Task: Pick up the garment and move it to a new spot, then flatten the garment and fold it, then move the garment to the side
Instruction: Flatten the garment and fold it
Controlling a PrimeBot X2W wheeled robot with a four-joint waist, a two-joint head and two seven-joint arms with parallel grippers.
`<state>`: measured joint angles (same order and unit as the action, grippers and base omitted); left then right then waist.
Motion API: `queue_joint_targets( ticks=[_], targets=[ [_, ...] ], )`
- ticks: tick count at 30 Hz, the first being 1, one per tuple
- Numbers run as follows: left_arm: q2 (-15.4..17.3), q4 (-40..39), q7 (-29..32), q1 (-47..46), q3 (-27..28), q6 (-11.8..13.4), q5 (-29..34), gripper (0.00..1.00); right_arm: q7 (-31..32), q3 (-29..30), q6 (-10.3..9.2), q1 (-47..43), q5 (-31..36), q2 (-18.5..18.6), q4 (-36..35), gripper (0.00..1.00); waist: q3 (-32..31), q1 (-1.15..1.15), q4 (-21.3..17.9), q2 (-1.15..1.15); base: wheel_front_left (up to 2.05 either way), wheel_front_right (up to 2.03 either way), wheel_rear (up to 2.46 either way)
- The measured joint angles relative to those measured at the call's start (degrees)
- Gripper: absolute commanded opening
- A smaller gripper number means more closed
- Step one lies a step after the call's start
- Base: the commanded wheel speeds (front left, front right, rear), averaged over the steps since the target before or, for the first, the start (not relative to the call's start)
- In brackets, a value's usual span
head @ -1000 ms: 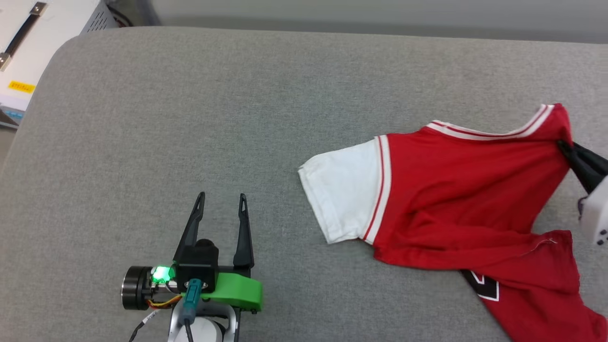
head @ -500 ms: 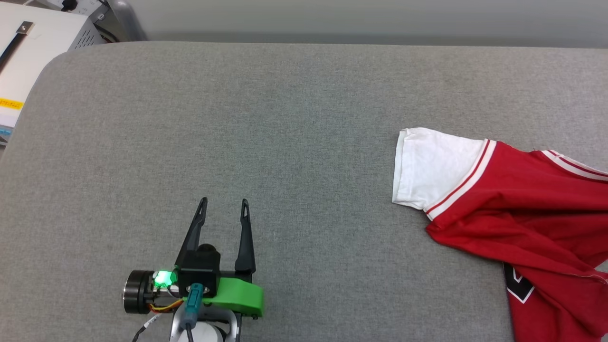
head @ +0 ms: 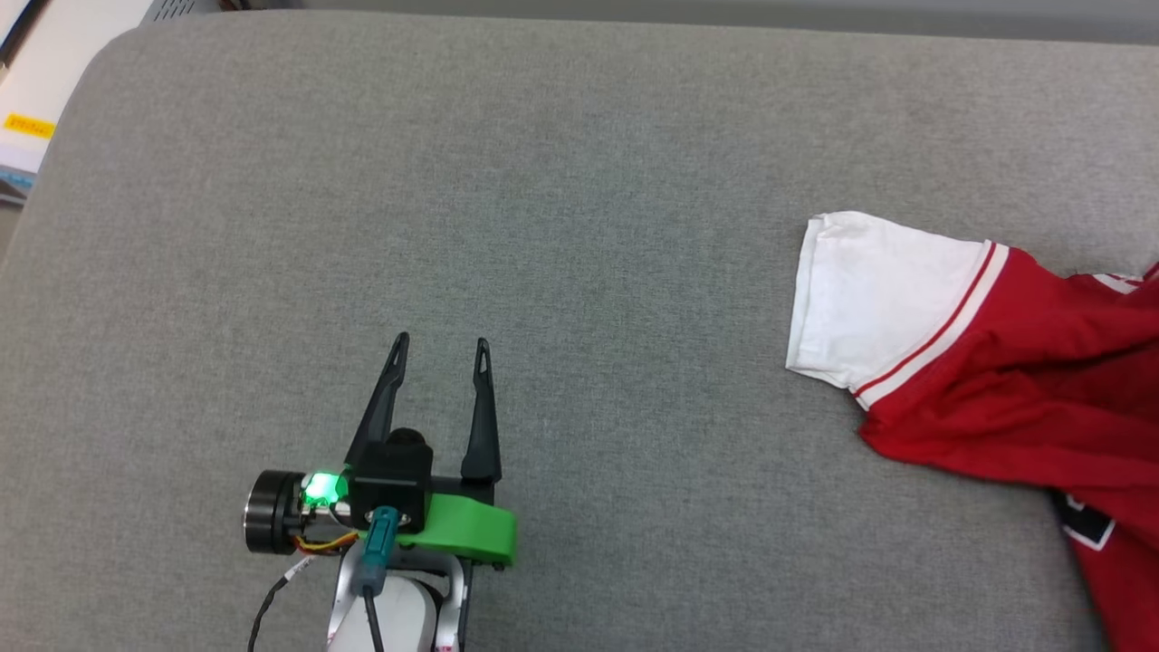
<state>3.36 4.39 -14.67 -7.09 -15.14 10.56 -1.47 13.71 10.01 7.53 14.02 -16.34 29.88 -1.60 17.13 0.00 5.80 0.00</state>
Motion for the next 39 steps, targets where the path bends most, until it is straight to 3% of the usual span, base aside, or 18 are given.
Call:
queue_joint_targets(
  ticks=[7, 10, 16, 21, 22, 23, 24, 28, 32, 39],
  targets=[
    [-0.20, -0.05, 0.00, -2.30, -1.20, 0.05, -0.16, 1.00, 0.68, -11.66, 0.00, 16.34, 1.27, 3.18, 13.25, 0.00, 3.96, 0.00, 2.34, 0.00, 0.00, 0.00, 0.00],
    [-0.22, -0.02, 0.00, -3.25, -1.55, 0.31, -0.57, 1.00, 0.92, -17.89, -0.01, 22.63, 1.29, 2.35, 19.94, 0.00, 5.61, 0.01, 3.59, 0.00, 0.00, 0.00, 0.00],
    [-0.24, 0.09, 0.00, -3.58, -2.25, 0.81, -1.08, 1.00, 3.21, -30.06, -0.10, 26.57, -2.97, 0.20, 30.71, 0.00, 7.32, 0.01, 5.84, 0.00, 0.00, 0.00, 0.00],
    [-0.24, 0.14, 0.00, -3.55, -2.30, 1.32, -1.38, 1.00, 2.26, -35.33, -0.25, 28.92, -7.42, 2.19, 34.79, 0.00, 7.23, 0.01, 6.05, 0.00, 0.00, 0.00, 0.00],
    [-0.24, 0.21, 0.00, -3.55, -2.22, 1.35, -1.38, 1.00, 0.79, -35.78, -0.25, 29.15, -7.79, 2.30, 35.41, 0.15, 7.04, 0.01, 5.89, 0.00, 0.00, 0.00, 0.00],
    [-0.25, 0.29, 0.00, -3.55, -2.15, 1.35, -1.38, 1.00, -1.07, -35.94, -0.20, 29.26, -7.93, 2.29, 35.95, 0.38, 6.76, 0.01, 5.71, 0.00, 0.00, 0.00, 0.00],
    [-0.25, 0.34, 0.00, -3.54, -2.05, 1.35, -1.37, 1.00, -3.32, -35.79, -0.05, 29.26, -8.24, 2.20, 36.37, 1.00, 6.41, 0.01, 5.49, 0.00, 0.00, 0.00, 0.00],
    [-0.27, 0.41, 0.00, -3.34, -1.31, 1.35, -1.11, 1.00, -11.47, -34.14, -0.04, 27.97, -8.00, 2.36, 36.65, 1.00, 4.88, 0.00, 4.59, 0.00, 0.00, 0.00, 0.00],
    [-0.13, 0.38, 0.00, -2.38, -0.26, 1.33, -0.85, 1.00, -19.86, -27.63, -0.04, 24.70, -5.25, 1.90, 34.64, 1.00, 2.92, 0.00, 3.28, 0.00, 0.00, 0.00, 0.00],
    [0.65, 0.11, 0.00, -0.14, 0.90, 0.73, -0.43, 1.00, -26.38, -16.24, -0.04, 13.84, 2.19, -4.85, 23.52, 1.00, -0.71, 0.00, 0.34, 0.00, 0.00, 0.00, 0.00]
  ],
)
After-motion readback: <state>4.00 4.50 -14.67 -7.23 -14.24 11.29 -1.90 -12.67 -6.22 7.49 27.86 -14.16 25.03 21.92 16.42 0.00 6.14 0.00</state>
